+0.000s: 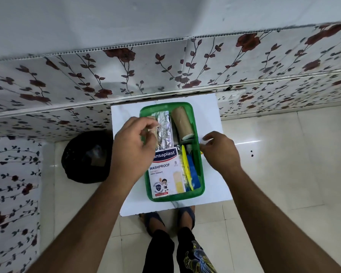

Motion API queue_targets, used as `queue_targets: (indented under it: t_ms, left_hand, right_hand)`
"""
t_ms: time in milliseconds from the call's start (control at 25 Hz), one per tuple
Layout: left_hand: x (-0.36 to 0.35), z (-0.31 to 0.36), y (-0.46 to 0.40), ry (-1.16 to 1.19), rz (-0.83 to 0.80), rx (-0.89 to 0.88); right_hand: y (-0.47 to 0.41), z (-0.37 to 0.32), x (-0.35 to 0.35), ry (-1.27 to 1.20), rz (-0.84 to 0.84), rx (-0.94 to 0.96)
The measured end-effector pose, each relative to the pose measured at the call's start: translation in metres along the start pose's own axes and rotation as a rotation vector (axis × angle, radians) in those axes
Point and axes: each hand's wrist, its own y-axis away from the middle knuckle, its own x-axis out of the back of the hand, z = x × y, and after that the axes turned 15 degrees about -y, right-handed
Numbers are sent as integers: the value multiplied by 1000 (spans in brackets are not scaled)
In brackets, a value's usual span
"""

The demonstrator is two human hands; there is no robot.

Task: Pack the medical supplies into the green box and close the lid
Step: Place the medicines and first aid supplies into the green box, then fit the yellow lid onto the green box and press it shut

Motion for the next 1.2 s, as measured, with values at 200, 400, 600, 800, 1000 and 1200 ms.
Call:
queue_targets:
  t_ms: [200,400,600,800,1000,1200]
  left_hand:
    - [-8,17,-26,16,-8,-23]
    - [-3,0,-17,81,43,75]
    - [2,-40,7,152,112,356]
    - [-11,-79,17,92,-45,463]
    - [-26,-94,25,-333,-205,291]
    - [-30,-99,32,-493,-257,234]
  right_hand:
    - [-13,1,-4,-8,-47,8]
    - [-24,8,-1,-53,-96,-31]
    - [-15,10,7,-91,-86,-105]
    - [20,-35,47,-491,149,-51]
    - [44,-98,3,-225,-93,165]
    - [29,-99,-43,178,-2,330]
